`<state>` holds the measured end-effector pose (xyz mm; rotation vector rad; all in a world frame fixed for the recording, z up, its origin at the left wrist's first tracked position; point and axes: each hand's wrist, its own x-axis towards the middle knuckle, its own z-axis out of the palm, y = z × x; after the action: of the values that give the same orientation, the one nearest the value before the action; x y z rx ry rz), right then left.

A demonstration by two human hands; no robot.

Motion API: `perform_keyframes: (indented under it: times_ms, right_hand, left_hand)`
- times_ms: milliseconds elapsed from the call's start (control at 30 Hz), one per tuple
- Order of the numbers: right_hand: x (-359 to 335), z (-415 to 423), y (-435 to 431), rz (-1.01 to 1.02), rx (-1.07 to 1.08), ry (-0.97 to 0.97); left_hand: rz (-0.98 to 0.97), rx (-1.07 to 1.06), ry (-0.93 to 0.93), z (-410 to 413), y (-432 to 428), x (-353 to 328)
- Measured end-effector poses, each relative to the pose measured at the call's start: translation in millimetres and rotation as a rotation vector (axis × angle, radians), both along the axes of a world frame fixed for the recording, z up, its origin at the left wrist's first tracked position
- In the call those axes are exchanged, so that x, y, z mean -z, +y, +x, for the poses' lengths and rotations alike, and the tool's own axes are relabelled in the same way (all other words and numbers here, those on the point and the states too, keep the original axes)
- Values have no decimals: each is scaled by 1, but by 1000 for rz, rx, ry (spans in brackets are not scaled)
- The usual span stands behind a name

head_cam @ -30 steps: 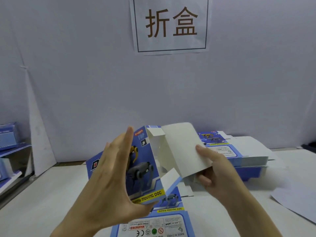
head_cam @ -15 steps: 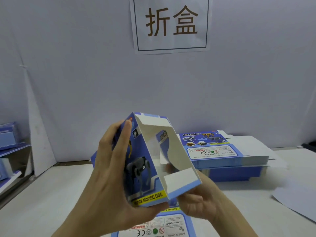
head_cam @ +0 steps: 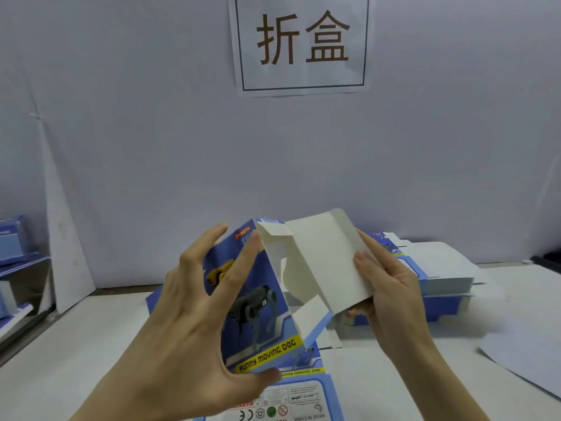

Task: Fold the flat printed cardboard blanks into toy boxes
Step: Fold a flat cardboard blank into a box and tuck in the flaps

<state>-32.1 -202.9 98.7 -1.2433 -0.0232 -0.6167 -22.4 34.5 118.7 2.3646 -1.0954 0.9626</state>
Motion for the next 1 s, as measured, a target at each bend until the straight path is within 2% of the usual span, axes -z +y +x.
perform_keyframes:
  times_ms: [233, 333, 433, 533, 733, 1000]
  right_hand:
    - [-5, -3, -2, -60, 85, 22]
    - [-8, -4, -5, -54, 95, -22]
    - [-11, -6, -4, -28, -7, -68]
    - [-11, -7, 0, 124, -207, -78]
    - [-12, -8, 1, 249, -433, 43]
    - [-9, -3, 1, 253, -323, 78]
  left_hand:
    - [-22, -1, -90, -8, -6, -3]
    - [9, -12, -71, -2, -5, 0]
    - [71, -29, -40, 2, -7, 4]
    - [103, -24, -16, 2, -11, 7]
    - [98, -4, -26, 6, -13, 12]
    - [103, -44, -41, 4, -8, 5]
